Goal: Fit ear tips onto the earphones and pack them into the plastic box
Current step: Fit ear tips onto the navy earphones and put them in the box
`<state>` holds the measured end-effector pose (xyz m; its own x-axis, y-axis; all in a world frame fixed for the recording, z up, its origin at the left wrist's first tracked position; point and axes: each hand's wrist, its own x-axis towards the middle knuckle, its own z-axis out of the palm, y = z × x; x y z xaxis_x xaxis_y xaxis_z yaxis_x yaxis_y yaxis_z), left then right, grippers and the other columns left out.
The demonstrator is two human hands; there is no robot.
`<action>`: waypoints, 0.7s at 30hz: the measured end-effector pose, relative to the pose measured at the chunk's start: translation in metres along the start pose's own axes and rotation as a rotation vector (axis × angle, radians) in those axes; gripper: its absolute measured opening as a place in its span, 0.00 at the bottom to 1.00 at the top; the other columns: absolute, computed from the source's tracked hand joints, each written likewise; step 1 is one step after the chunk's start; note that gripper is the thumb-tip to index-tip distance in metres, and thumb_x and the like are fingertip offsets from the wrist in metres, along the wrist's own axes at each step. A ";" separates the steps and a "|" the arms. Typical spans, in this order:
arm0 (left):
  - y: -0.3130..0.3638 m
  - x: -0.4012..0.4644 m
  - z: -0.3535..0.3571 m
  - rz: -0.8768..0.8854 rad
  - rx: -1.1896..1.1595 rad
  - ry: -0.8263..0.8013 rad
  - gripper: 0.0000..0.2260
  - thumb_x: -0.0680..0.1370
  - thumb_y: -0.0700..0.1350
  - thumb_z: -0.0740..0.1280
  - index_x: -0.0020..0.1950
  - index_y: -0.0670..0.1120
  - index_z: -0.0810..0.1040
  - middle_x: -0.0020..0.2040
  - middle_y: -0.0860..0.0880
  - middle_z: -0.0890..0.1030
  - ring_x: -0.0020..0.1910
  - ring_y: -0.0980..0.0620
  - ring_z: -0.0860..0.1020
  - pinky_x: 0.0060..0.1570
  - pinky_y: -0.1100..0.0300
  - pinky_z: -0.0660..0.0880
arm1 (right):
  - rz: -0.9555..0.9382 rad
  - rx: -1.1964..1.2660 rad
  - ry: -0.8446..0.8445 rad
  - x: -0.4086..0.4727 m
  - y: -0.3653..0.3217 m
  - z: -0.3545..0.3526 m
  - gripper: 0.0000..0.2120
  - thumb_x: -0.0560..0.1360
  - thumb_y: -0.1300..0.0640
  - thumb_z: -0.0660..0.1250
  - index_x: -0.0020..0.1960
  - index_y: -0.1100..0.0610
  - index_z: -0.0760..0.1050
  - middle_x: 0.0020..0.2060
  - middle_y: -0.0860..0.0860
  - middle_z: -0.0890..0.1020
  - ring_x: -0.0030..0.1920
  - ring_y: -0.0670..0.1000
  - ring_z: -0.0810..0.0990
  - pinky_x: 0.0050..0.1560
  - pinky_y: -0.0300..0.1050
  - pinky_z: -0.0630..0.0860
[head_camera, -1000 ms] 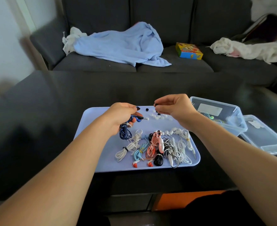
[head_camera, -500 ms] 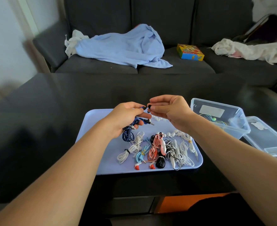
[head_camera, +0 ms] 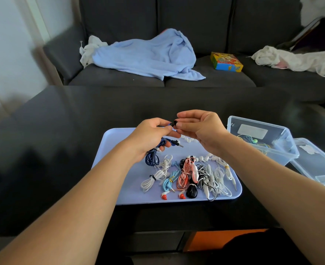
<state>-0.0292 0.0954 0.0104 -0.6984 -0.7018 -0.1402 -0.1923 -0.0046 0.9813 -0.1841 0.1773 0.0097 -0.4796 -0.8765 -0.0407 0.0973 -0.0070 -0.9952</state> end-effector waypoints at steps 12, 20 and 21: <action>0.000 0.000 0.002 0.026 -0.011 0.064 0.04 0.82 0.42 0.65 0.55 0.42 0.78 0.46 0.44 0.87 0.29 0.53 0.77 0.28 0.61 0.71 | -0.034 -0.051 0.013 -0.004 -0.004 0.005 0.10 0.71 0.71 0.74 0.52 0.64 0.82 0.44 0.60 0.87 0.44 0.58 0.87 0.45 0.43 0.84; -0.002 0.001 0.003 0.063 0.002 0.121 0.02 0.81 0.41 0.67 0.50 0.45 0.79 0.45 0.46 0.82 0.27 0.55 0.76 0.27 0.62 0.70 | -0.096 -0.122 0.031 -0.007 -0.006 0.006 0.11 0.69 0.70 0.76 0.52 0.65 0.82 0.41 0.59 0.87 0.42 0.57 0.88 0.43 0.42 0.84; -0.002 0.001 0.003 0.066 0.000 0.122 0.03 0.81 0.41 0.67 0.50 0.45 0.79 0.44 0.46 0.81 0.27 0.56 0.75 0.27 0.62 0.70 | -0.101 -0.125 0.032 -0.007 -0.006 0.007 0.11 0.69 0.70 0.76 0.51 0.66 0.82 0.41 0.59 0.87 0.41 0.56 0.88 0.42 0.42 0.83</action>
<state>-0.0316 0.0969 0.0081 -0.6206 -0.7820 -0.0584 -0.1491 0.0445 0.9878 -0.1754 0.1798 0.0165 -0.5093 -0.8585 0.0595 -0.0614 -0.0327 -0.9976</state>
